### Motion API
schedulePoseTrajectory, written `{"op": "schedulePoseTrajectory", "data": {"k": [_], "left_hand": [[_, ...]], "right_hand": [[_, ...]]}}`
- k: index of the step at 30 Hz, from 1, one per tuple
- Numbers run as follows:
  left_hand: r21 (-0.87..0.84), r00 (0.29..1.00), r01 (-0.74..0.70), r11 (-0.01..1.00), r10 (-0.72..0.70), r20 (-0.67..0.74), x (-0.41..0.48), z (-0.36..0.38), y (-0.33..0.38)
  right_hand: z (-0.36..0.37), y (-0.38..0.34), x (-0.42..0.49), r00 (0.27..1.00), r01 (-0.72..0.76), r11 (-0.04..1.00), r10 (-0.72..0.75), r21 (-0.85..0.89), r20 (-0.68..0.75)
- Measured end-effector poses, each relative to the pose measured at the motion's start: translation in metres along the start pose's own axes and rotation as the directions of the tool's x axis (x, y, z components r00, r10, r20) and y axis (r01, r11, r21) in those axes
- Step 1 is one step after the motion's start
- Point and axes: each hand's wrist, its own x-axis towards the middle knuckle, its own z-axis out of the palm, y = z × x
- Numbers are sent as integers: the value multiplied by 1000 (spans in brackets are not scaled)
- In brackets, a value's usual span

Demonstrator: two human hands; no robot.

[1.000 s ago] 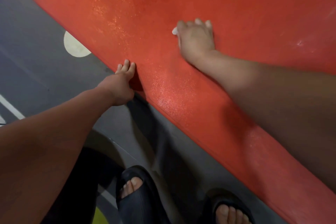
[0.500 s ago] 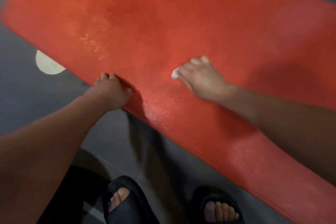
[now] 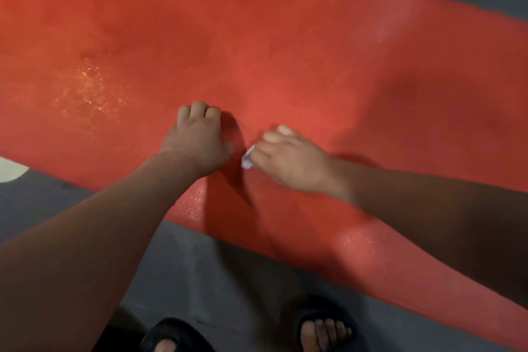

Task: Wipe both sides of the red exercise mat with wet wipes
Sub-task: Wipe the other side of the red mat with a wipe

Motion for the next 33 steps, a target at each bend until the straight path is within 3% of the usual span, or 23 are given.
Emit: {"op": "schedulePoseTrajectory", "data": {"k": [1,3,6,7,8,10,12,14,17,19,21,23,25,26,28,31,33], "left_hand": [[-1,1000,-20,1000,20,-14,5,0,4],[-8,998,-48,999,48,-50,15,-1,10],[-44,979,-115,992,105,-177,30,-1,17],[-57,969,-139,989,124,-214,33,-1,20],[-72,962,-156,985,135,-235,36,0,23],[-95,961,-161,982,134,-244,42,2,31],[-90,965,-149,985,125,-230,45,5,37],[-68,977,-122,990,107,-187,46,7,41],[-35,994,-80,996,77,-79,43,1,49],[-24,999,-49,999,49,-3,41,-4,53],[12,996,-50,999,49,80,40,-8,55],[70,981,-50,996,36,191,39,-10,55],[111,968,-41,993,12,251,41,-11,58],[124,967,-39,992,6,256,43,-10,59],[144,971,-33,989,-3,240,45,-7,62],[195,982,-21,981,-17,190,47,-1,67],[225,983,-5,974,-36,179,48,1,69]], "right_hand": [[-2,18,2,999,-52,997,51,-59,-13],[-3,67,5,949,-309,938,293,-154,-117],[-21,124,2,669,-739,663,703,-119,-241],[-23,127,3,604,-792,603,754,-92,-259],[-23,122,7,594,-799,597,760,-78,-263],[-19,96,9,705,-701,711,680,-55,-202],[-11,57,-2,856,-513,858,510,-15,-81],[-12,24,-22,942,-334,942,335,34,-29],[-20,28,-36,975,-219,973,220,72,-4],[-27,63,-38,964,-263,965,263,-24,36],[-33,110,-47,886,-464,877,463,-129,-39],[-43,144,-60,684,-729,671,712,-132,-160],[-44,150,-61,516,-855,512,828,-80,-221],[-42,142,-55,496,-867,493,839,-73,-222],[-33,110,-44,541,-836,549,820,-11,-188],[-21,40,-49,789,-610,791,612,52,-53],[-23,23,-67,886,-462,886,463,51,-22]]}}
